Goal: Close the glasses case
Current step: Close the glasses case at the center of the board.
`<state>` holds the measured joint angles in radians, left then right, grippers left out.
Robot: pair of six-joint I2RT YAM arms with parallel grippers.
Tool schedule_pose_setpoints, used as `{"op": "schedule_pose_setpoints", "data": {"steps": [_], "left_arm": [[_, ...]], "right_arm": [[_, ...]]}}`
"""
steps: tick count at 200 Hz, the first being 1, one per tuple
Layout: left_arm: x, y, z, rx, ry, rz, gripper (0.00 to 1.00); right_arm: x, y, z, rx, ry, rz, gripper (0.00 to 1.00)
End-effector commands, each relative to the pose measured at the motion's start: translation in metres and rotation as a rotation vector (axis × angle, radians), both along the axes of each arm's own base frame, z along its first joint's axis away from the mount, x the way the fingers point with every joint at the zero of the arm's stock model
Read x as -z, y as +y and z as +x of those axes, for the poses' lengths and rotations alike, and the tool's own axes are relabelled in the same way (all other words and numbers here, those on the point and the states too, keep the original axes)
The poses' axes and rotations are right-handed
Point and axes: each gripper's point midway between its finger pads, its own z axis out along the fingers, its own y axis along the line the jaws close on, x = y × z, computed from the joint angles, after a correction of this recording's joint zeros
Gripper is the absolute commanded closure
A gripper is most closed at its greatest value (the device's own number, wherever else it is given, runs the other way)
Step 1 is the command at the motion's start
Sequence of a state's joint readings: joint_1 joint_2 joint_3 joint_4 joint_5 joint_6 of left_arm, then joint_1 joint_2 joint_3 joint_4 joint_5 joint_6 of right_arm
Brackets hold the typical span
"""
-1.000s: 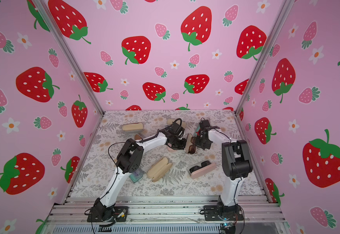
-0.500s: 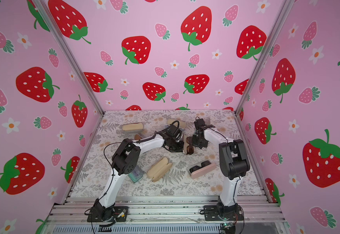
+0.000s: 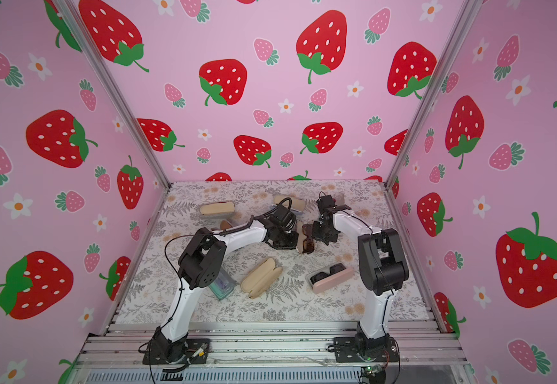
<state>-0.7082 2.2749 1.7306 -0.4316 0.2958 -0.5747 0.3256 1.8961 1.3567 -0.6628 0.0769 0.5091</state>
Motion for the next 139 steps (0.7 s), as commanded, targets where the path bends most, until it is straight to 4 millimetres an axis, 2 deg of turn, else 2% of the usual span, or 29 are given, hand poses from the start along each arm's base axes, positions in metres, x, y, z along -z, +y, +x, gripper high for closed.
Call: {"op": "schedule_pose_setpoints", "data": {"steps": [1,62,115,139], "left_arm": [[-0.01,0.01,0.002,-0.008,-0.014,0.027,1.0],[-0.012,0.02,0.011,-0.021,-0.017,0.04,1.0],[-0.015,0.018,0.018,-0.02,-0.022,0.035,1.0],[-0.016,0.015,0.021,-0.017,-0.022,0.029,1.0]], "right_arm": [[-0.005,-0.001,-0.005,0.01,0.006,-0.006,0.87],[-0.003,-0.009,-0.005,0.03,0.014,-0.047,0.87],[0.001,-0.013,-0.004,0.046,0.029,-0.045,0.87],[0.004,-0.009,-0.004,0.037,0.033,-0.005,0.91]]}}
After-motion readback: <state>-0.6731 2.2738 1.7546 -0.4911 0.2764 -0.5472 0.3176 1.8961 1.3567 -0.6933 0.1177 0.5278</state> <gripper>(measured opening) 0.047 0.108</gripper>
